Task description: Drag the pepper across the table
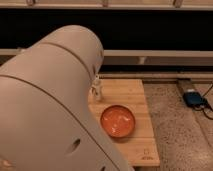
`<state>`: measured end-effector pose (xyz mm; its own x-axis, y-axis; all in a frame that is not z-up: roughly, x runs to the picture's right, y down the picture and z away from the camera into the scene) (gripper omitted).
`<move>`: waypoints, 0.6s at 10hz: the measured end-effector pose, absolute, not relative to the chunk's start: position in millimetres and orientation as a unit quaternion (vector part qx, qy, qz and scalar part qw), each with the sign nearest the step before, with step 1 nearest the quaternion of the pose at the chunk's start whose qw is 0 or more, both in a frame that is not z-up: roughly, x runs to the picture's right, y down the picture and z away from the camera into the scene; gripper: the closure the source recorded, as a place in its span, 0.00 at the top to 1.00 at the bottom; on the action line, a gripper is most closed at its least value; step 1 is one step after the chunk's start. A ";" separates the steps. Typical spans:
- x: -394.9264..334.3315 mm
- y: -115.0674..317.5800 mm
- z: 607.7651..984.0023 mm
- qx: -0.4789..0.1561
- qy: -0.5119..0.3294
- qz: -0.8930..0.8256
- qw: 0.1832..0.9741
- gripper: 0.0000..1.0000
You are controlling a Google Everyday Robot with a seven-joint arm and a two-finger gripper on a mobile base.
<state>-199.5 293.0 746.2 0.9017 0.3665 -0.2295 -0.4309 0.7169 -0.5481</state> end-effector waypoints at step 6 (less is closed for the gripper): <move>-199.2 299.8 761.6 -0.314 0.076 0.210 0.923 0.59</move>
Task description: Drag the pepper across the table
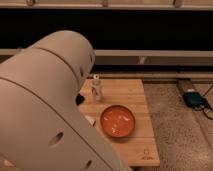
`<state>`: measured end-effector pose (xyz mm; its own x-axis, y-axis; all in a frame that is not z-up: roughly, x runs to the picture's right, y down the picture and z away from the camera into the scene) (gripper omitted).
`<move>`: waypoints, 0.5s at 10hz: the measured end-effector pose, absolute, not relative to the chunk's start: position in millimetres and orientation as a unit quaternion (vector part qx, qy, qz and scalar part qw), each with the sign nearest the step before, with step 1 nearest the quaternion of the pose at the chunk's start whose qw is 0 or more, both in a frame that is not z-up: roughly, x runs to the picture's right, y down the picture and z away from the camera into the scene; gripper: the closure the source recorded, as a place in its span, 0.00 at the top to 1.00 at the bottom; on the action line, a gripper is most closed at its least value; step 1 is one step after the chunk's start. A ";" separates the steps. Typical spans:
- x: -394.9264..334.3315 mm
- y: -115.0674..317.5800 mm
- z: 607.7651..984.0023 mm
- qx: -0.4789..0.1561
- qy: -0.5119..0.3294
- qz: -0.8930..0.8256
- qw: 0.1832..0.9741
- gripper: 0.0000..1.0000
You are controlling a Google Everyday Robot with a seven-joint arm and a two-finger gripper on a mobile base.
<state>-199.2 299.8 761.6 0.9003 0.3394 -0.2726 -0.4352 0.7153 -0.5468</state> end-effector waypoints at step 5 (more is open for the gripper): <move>-196.0 294.5 760.8 -0.312 0.076 0.217 0.922 0.12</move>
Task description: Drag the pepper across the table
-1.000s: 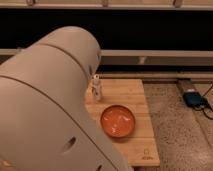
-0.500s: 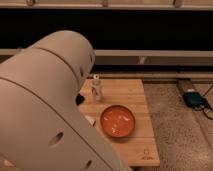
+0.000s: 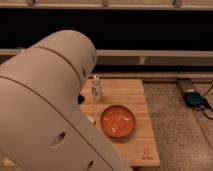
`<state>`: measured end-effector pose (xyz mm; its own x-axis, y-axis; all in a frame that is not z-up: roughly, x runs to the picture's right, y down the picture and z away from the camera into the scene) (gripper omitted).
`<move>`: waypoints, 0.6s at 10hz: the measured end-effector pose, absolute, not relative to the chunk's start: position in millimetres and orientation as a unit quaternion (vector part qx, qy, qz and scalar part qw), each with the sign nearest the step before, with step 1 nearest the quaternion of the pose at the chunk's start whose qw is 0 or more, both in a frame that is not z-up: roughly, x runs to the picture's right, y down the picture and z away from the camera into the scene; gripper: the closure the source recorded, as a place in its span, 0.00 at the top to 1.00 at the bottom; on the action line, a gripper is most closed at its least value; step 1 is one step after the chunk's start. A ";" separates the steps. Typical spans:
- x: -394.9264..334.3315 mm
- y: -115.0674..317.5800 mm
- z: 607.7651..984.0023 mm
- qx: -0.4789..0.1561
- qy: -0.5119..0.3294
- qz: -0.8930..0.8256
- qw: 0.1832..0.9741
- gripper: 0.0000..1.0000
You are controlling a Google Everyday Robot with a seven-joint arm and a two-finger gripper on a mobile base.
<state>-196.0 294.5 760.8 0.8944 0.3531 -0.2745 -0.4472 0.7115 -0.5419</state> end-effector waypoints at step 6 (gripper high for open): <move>-188.2 284.8 758.6 -0.309 0.082 0.232 0.919 0.00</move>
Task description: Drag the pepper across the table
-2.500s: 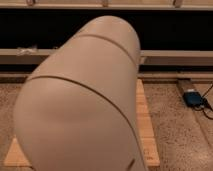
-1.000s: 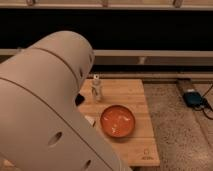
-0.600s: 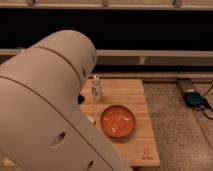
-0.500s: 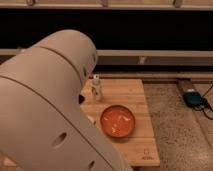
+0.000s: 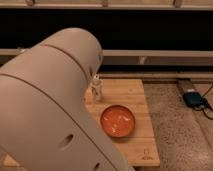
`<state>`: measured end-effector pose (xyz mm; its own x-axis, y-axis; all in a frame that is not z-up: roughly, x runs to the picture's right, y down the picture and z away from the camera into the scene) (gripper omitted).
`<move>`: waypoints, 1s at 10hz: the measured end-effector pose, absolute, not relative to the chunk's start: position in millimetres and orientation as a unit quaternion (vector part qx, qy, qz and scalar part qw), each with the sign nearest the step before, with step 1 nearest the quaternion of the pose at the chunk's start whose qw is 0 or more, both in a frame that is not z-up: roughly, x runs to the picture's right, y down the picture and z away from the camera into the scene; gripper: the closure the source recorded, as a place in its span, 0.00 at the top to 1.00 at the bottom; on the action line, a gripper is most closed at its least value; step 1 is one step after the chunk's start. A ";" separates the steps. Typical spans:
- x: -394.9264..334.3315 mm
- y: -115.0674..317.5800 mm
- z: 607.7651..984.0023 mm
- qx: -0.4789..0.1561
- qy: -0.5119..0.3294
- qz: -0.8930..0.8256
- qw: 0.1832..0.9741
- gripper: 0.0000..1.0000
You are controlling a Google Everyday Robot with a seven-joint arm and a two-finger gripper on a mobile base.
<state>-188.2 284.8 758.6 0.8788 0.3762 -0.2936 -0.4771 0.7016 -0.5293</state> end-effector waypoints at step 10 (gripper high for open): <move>-100.0 282.4 763.1 -0.301 0.138 0.330 0.884 0.01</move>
<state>-100.0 282.4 763.1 0.7449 0.4999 -0.4418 -0.6657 0.6012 -0.4421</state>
